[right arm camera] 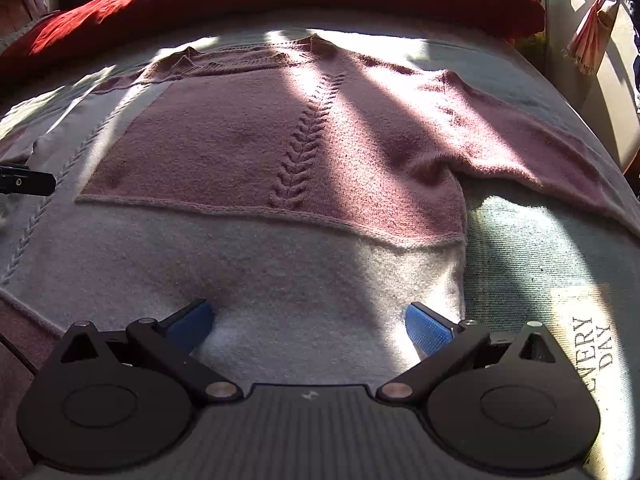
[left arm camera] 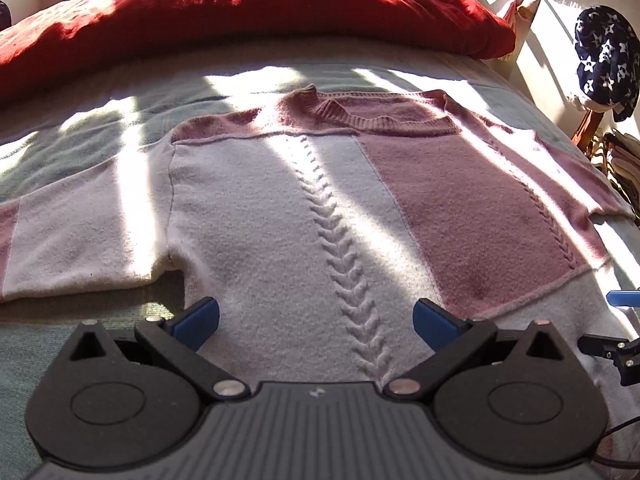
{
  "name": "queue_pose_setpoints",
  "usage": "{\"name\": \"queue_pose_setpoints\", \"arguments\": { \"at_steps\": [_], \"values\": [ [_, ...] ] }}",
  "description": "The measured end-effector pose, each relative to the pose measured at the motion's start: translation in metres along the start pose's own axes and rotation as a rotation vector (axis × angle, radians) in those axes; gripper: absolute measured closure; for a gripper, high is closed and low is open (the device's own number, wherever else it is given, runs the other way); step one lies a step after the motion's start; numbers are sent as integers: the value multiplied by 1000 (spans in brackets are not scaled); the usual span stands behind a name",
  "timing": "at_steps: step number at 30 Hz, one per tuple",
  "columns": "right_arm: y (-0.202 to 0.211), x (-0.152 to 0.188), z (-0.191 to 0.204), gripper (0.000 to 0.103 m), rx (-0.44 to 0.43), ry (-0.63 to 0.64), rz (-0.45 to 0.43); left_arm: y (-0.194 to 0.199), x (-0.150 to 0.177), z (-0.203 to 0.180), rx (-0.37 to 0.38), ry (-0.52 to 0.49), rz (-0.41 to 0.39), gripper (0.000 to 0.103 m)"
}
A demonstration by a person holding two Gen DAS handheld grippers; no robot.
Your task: Fold clothes
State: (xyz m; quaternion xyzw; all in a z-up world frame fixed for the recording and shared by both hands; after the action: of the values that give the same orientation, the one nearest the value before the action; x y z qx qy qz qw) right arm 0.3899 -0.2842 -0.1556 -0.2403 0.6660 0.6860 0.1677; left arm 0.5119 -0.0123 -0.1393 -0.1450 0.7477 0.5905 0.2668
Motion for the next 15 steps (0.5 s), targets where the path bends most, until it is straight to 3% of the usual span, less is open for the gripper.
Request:
{"name": "queue_pose_setpoints", "arguments": {
  "at_steps": [3, 8, 15],
  "values": [
    [0, 0, 0, 0, 1, 3, 0, -11, -10, 8, -6, 22, 9, 1],
    [1, -4, 1, 0, 19, 7, 29, 5, -9, -11, 28, 1, -2, 1],
    [11, -49, -10, 0, 49, 17, -88, -5, 22, -15, 11, -38, 65, 1]
  ]
}}
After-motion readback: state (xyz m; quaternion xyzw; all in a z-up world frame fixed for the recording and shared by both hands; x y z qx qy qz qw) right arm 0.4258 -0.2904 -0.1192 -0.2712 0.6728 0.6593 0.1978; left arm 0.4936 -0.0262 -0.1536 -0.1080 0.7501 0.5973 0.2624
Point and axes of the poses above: each gripper's, at about its wrist camera, not at the fingertips, and y roughly against the way its jaws point, z to its left, x to its underside, the point moved 10 cm from there along -y, roughly the way its jaws point, and after that the axes turned 5 degrees about y, right-handed, at the moved point
